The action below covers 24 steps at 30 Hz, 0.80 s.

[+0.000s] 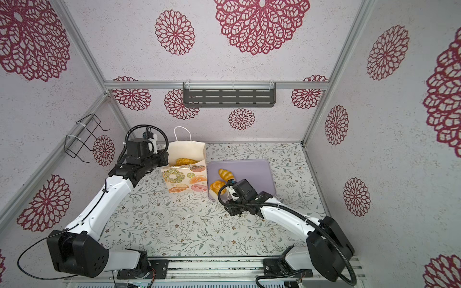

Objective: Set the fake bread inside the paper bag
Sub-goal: 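Lower the open tongs around the orange flaky pastry with the right gripper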

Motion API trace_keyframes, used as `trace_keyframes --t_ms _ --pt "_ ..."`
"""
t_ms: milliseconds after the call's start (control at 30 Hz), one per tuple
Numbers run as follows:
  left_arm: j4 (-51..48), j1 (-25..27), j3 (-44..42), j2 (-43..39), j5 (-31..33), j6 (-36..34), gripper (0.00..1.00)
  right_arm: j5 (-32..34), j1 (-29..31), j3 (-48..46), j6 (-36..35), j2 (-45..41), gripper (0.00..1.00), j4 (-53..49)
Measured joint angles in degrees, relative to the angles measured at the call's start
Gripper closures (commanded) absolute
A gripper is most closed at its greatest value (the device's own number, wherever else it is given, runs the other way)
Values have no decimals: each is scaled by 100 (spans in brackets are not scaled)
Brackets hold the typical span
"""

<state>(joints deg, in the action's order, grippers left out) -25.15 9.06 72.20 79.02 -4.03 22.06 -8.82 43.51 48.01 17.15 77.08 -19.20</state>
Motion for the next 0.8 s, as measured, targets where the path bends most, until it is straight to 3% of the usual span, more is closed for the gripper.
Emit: trace_keyframes --t_ms 400,800 --pt "0 0 0 2 -2 2 100 262 177 247 -55 284 52 -83" --pt "0 0 0 11 -7 2 100 448 240 378 -103 236 45 -216"
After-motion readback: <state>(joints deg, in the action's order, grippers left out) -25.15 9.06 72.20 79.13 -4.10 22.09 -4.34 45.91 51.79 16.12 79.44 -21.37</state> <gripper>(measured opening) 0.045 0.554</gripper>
